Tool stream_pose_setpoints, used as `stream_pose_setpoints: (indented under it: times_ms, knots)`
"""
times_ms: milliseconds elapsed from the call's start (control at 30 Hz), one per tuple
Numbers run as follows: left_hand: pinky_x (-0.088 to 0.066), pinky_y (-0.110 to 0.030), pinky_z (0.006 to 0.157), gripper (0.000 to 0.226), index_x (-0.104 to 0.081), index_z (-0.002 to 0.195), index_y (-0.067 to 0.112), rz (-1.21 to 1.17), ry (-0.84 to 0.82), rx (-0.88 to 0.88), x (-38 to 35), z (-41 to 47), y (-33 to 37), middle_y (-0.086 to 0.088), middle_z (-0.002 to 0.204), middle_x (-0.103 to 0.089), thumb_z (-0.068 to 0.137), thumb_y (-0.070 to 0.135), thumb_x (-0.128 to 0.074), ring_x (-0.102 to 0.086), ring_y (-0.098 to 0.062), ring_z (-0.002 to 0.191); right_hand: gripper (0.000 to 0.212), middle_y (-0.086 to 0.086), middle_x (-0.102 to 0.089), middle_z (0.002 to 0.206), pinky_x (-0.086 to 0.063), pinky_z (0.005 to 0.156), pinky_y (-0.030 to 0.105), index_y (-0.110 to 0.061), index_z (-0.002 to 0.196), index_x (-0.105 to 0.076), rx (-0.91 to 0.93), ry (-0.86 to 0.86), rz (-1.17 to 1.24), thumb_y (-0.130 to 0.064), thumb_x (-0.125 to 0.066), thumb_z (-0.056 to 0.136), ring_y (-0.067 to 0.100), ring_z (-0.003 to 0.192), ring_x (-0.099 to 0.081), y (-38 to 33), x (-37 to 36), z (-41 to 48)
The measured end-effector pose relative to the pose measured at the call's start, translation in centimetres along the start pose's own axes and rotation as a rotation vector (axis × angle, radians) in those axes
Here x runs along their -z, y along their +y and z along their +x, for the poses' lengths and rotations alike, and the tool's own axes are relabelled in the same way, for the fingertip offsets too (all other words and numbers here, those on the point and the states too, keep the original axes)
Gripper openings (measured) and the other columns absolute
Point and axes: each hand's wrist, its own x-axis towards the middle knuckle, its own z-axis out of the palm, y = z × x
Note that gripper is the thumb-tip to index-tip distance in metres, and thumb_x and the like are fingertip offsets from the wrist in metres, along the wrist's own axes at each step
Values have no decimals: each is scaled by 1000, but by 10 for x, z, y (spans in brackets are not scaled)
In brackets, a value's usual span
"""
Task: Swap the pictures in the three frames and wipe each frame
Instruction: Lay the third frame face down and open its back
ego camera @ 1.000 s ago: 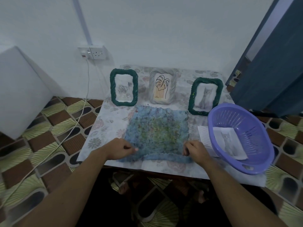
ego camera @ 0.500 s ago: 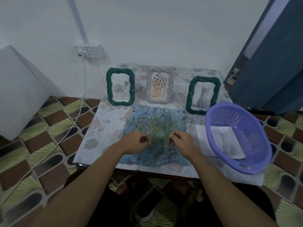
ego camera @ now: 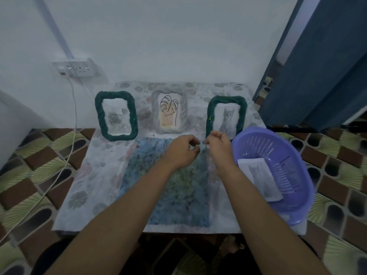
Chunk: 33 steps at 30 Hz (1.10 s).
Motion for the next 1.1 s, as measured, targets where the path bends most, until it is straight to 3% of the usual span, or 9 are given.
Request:
stream_pose_setpoints:
  times_ms: [167,267,333,433,567,700,833,967,1100]
  knots:
    - [-38,-30,92,53,-38,134,5,-6,24,22,-24,51,13,-17,132,-42,91,20,-64,-48,-29,117,42,5,-51,125,-47,90,37,-11,127,-46,223,175,-183,-13,-59,87,22,110,-52,-30,27,40]
    - [-35,-36,108,74,-19,147,3,-86,-21,121,-36,75,12,-21,147,-28,91,20,-64,-36,-35,133,53,10,-49,128,-45,99,47,-9,128,-44,348,255,-280,-20,-59,79,28,116,-51,-40,42,66]
    - [-30,-40,115,85,-7,153,5,-165,-103,217,-46,89,9,-19,154,-23,90,24,-61,-29,-35,140,63,10,-46,138,-32,111,51,-11,136,-39,319,329,-457,-21,-60,78,30,129,-43,-42,53,83]
    - [-35,-41,113,83,-16,152,8,-242,-150,323,-63,105,0,-10,149,-38,83,30,-56,-39,-30,135,79,9,-30,155,-8,116,60,-11,150,-22,125,316,-788,-26,-60,82,28,146,-21,-42,68,104]
    - [-44,-36,104,42,-47,137,9,-216,-159,352,-76,116,-5,-9,133,-57,95,8,-46,-54,-28,119,82,12,-21,161,3,115,66,-8,155,-13,-86,114,-1032,-33,-54,89,29,151,-4,-42,79,119]
    - [-45,-37,103,30,-58,127,7,-255,-29,346,-82,122,-2,-11,125,-63,99,7,-47,-58,-29,115,51,16,-38,148,-1,114,61,-12,132,-48,-107,49,-988,-26,-51,84,29,146,-17,-43,78,125]
    - [-45,-33,99,27,-57,125,4,-357,136,337,-75,122,7,-5,114,-61,100,11,-50,-57,-22,108,36,12,-54,116,-18,105,48,-17,102,-54,-27,81,-803,-29,-48,69,32,126,-40,-48,76,120]
    - [-47,-26,85,24,-58,123,5,-473,218,272,-55,114,11,-2,109,-59,101,11,-48,-57,-19,102,32,7,-59,118,-30,107,41,-25,111,-57,88,71,-653,-20,-54,79,32,122,-47,-54,69,109]
    - [-46,-6,65,19,-61,115,7,-522,224,196,-30,95,1,-2,105,-64,102,11,-49,-58,-12,89,35,4,-60,105,-43,100,52,-20,107,-59,189,62,-533,-18,-53,72,33,110,-54,-53,55,83]
